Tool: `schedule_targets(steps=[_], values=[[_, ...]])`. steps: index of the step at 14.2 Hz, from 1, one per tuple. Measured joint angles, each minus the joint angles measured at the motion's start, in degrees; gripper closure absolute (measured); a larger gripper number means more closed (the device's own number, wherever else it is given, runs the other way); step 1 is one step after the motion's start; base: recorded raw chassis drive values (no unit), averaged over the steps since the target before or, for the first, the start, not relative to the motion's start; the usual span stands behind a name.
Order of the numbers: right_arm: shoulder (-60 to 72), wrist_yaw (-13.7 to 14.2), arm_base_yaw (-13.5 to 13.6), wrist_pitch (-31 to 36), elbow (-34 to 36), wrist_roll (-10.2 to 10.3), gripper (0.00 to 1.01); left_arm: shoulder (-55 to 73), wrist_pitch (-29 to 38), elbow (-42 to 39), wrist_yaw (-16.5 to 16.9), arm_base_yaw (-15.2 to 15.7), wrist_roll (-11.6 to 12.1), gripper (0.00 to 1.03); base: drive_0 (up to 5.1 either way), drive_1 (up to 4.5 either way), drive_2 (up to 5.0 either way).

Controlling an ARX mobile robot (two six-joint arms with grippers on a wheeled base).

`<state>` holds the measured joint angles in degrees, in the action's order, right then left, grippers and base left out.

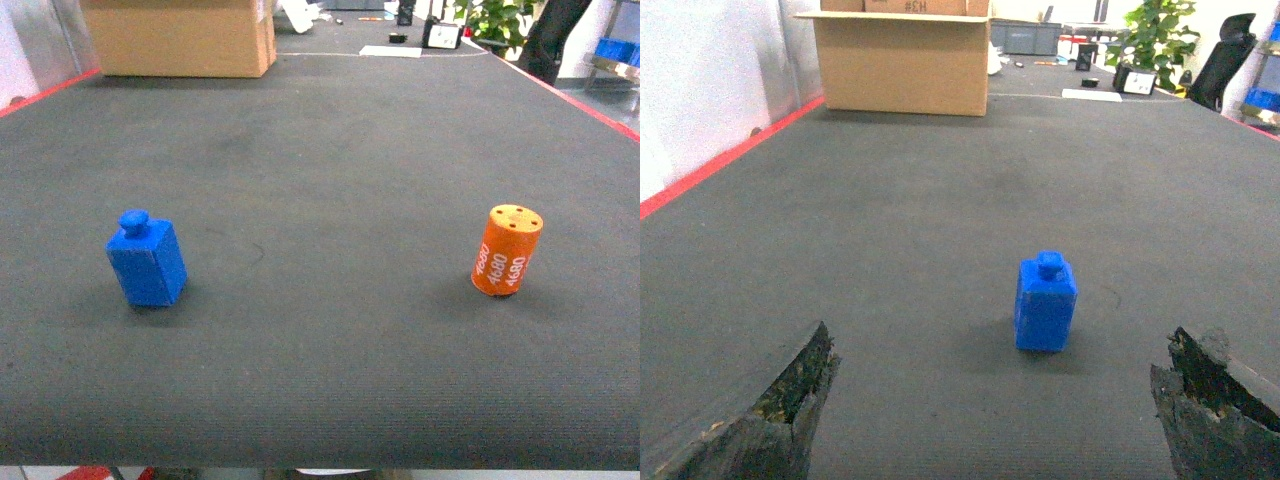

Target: Sort blue parts and orange caps into right shelf containers

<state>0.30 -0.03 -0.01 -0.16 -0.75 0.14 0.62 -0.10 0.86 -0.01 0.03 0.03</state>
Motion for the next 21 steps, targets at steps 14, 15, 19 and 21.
schedule_targets(steps=[14, 15, 19, 21], values=[[0.0, 0.02, 0.0, -0.11, 0.0, 0.02, 0.03, 0.0, -0.17, 0.02, -0.02, 0.0, -0.02, 0.05, 0.0, 0.0, 0.0], [0.0, 0.0, 0.0, -0.11, 0.0, 0.02, 0.03, 0.0, -0.17, 0.02, -0.02, 0.0, -0.02, 0.05, 0.0, 0.0, 0.0], [0.0, 0.02, 0.0, -0.11, 0.0, 0.02, 0.03, 0.0, -0.17, 0.02, -0.02, 0.0, -0.02, 0.05, 0.0, 0.0, 0.0], [0.0, 0.02, 0.0, -0.11, 0.0, 0.02, 0.03, 0.0, -0.17, 0.02, 0.0, 0.0, -0.02, 0.05, 0.0, 0.0, 0.0]])
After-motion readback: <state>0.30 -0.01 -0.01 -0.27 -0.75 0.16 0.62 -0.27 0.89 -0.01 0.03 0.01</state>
